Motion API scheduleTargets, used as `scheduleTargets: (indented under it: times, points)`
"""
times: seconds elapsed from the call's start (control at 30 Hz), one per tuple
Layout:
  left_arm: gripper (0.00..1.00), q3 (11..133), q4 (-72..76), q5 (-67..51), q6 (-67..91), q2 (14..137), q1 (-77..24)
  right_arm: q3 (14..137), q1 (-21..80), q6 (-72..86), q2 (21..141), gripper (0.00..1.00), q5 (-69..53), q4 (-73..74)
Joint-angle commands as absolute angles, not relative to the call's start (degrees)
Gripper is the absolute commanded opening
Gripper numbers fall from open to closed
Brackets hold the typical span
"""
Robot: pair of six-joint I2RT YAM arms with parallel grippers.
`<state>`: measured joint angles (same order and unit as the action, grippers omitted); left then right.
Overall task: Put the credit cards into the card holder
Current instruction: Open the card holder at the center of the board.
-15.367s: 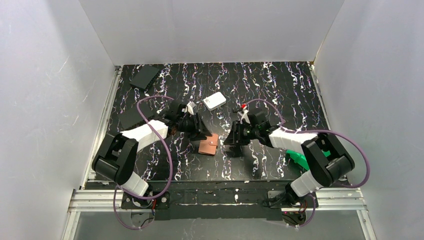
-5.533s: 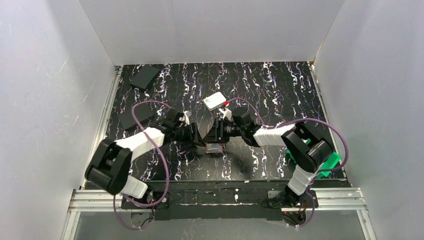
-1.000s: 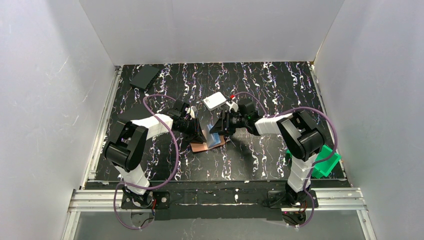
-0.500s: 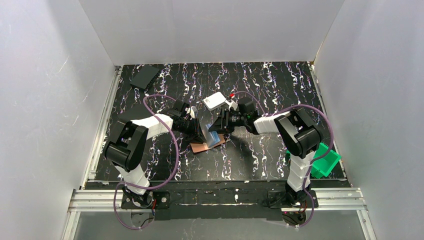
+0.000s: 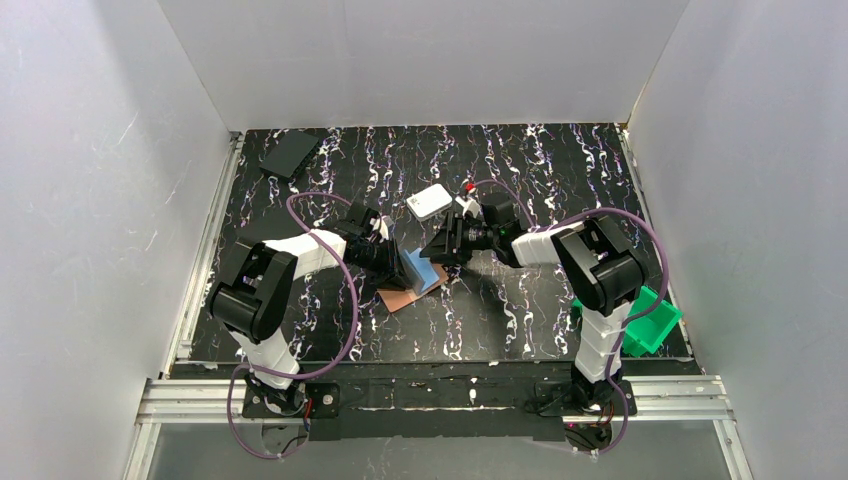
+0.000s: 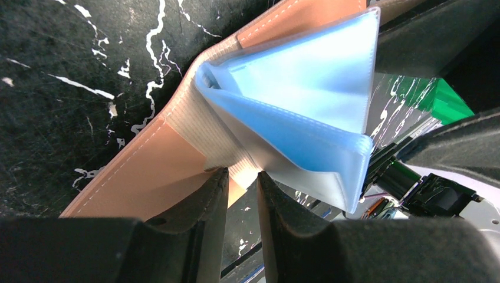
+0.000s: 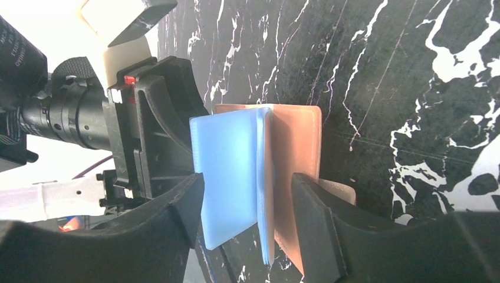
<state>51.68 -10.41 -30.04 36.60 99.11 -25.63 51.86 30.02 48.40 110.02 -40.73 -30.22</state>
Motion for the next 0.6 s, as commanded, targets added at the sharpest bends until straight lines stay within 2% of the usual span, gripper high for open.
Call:
scheduleTargets:
  times: [0.0, 0.57]
  points:
    - [0.24, 51.63, -11.29, -30.44, 35.76, 99.44, -25.53, 52.11, 30.6, 46.36, 109.21, 0.67, -41.98, -31.32]
    - [0.23, 52.2, -11.94, -30.4, 35.52, 99.59, -25.58, 55.28, 33.4, 45.43, 110.81, 0.69, -41.99, -29.59]
